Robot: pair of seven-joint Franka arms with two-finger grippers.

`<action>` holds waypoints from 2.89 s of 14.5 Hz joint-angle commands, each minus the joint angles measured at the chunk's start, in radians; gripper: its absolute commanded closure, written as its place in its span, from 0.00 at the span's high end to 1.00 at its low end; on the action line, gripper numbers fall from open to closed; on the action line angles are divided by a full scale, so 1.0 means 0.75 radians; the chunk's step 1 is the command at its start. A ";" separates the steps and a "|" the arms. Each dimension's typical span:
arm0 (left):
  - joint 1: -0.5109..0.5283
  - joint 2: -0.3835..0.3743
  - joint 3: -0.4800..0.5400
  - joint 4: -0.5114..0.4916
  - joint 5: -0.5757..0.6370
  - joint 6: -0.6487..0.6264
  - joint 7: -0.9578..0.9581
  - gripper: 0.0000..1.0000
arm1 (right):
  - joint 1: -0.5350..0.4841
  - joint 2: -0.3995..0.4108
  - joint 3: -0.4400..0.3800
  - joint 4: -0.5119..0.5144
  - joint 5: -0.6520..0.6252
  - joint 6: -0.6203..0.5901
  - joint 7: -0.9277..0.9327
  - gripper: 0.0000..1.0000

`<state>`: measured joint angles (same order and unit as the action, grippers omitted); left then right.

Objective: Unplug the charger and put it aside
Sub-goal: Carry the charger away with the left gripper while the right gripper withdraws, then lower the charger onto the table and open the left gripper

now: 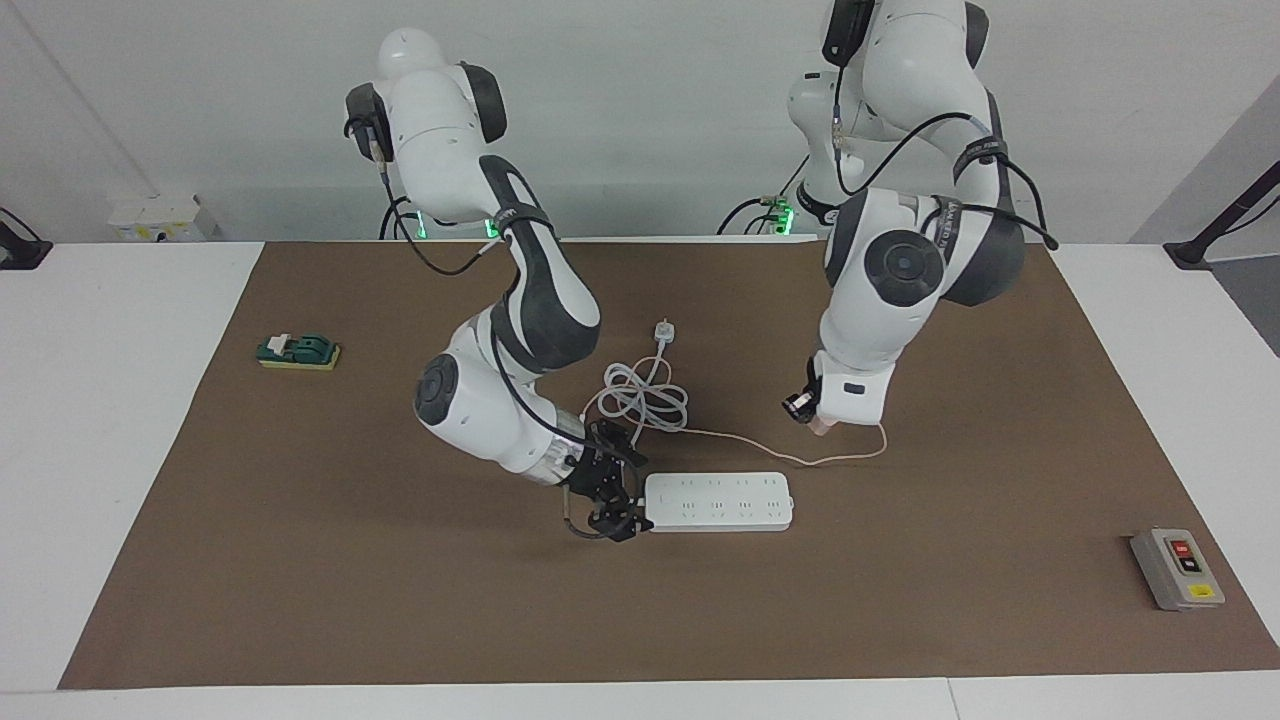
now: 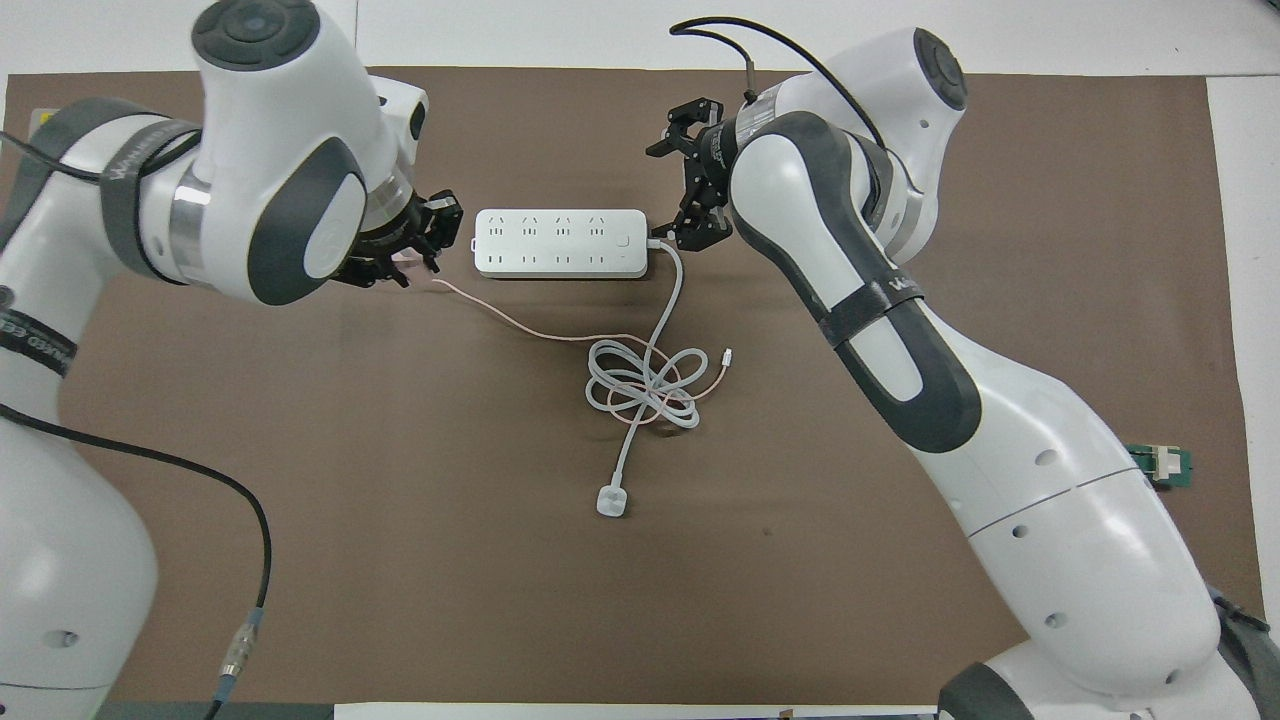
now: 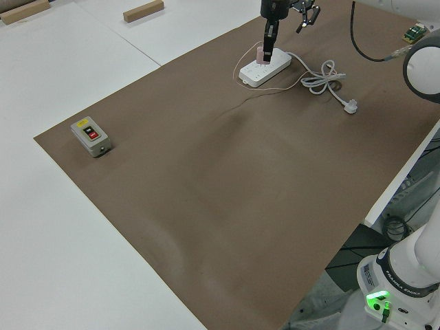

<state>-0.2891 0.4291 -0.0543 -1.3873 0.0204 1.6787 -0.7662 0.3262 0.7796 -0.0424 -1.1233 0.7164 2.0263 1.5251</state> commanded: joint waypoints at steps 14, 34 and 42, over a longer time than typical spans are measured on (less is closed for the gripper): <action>0.494 -0.656 -0.007 -0.968 -0.219 0.492 1.238 0.00 | -0.288 -0.501 -0.007 -0.077 -0.605 -0.585 -1.304 1.00; 0.739 -0.521 -0.011 -0.952 -0.584 0.472 1.630 1.00 | -0.435 -1.107 0.003 -0.666 -0.939 -0.669 -2.070 1.00; 0.643 -0.568 -0.022 -0.660 -0.163 0.190 1.194 1.00 | -0.433 -1.105 0.012 -0.658 -1.021 -0.687 -2.087 1.00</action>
<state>0.2087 0.0234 -0.0774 -1.9339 -0.1837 1.8924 0.1965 0.0101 -0.0310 -0.0468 -1.5966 -0.0277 1.5113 -0.0450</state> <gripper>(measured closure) 0.000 0.000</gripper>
